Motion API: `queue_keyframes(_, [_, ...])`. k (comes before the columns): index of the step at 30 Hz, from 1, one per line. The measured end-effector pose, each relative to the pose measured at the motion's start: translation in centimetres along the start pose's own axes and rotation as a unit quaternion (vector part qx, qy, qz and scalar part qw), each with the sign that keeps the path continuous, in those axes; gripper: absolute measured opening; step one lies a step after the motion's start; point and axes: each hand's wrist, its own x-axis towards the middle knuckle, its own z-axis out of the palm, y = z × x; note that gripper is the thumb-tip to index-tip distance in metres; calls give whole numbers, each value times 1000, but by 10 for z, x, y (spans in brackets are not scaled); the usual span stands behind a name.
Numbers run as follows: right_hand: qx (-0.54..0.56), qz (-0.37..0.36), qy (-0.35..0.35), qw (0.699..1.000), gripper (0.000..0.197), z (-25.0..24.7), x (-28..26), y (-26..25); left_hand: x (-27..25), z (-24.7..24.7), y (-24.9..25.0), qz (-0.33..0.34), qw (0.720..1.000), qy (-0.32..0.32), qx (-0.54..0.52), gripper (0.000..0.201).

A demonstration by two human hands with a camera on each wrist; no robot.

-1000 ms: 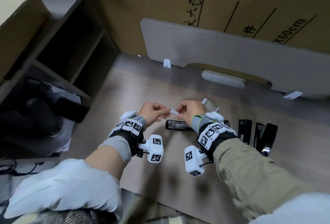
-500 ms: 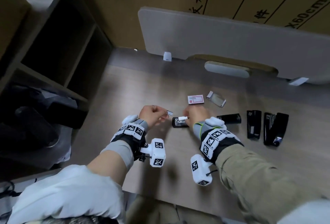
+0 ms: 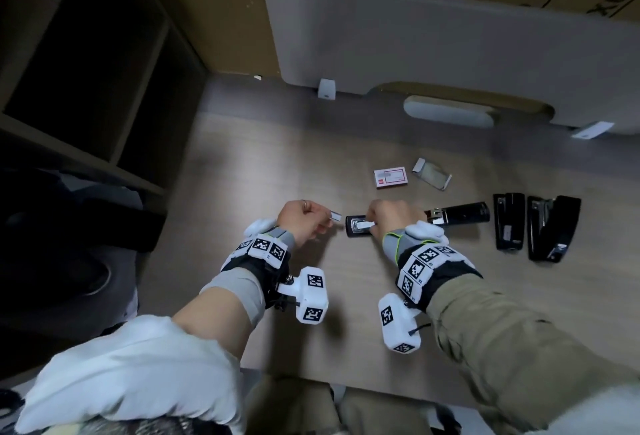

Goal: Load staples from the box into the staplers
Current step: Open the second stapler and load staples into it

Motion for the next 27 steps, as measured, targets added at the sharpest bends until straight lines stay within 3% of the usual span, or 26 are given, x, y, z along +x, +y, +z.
queue_keyframes(13, [67,5,32,997,20,12,5,13,4,-12,-8,-7,1000,-11,4,11])
queue_keyframes(27, [20,-21,29,999,25,17,9,11,9,-6,-10,-5,1000,-16,9,10])
